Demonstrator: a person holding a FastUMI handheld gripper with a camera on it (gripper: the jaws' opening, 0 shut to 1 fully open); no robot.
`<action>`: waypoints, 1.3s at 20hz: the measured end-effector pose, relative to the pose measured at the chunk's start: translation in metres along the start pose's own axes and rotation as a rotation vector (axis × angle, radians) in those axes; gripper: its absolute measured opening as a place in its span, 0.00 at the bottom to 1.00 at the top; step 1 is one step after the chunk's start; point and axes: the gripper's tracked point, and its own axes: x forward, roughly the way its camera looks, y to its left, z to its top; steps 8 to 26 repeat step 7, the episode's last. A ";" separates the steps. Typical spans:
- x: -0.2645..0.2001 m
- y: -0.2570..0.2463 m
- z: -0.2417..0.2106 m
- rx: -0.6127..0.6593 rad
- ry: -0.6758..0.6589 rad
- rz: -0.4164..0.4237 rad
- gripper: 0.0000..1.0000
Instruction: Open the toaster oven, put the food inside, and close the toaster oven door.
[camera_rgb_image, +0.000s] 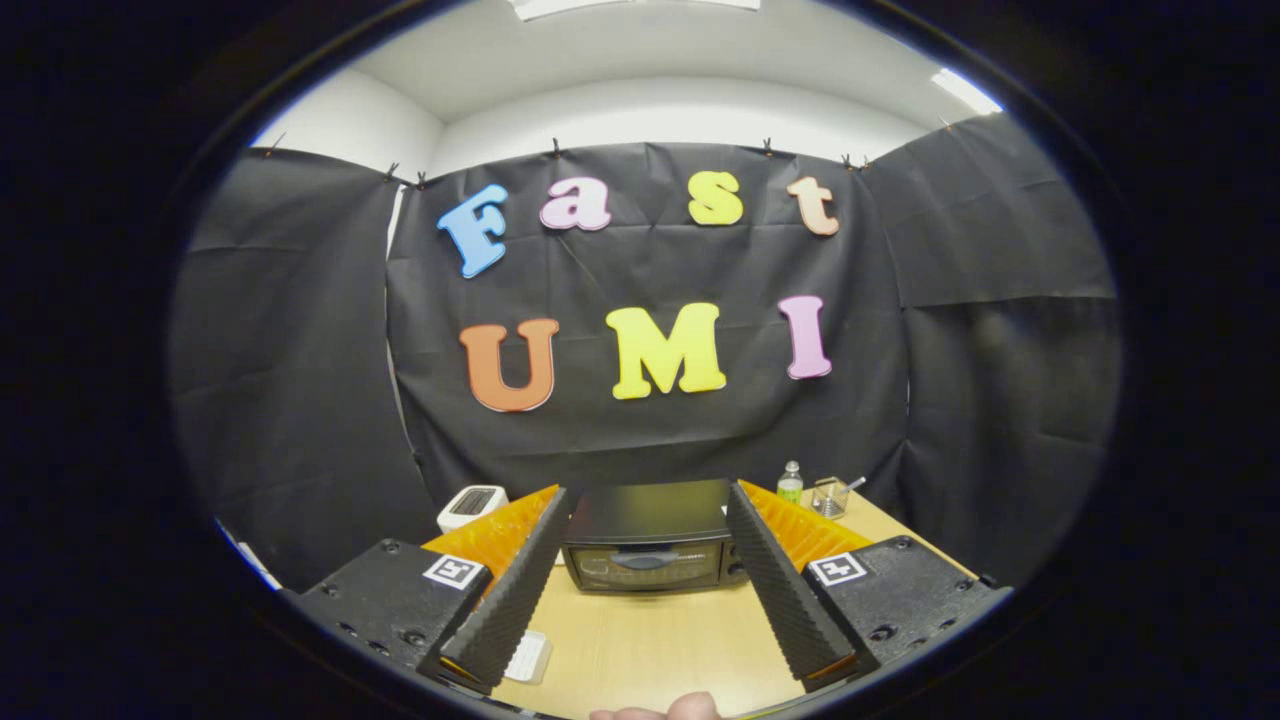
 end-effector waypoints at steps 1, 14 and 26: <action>0.000 0.001 0.001 0.000 0.000 0.002 1.00; 0.007 -0.002 -0.004 0.023 0.018 0.000 1.00; 0.007 -0.002 -0.004 0.023 0.018 0.000 1.00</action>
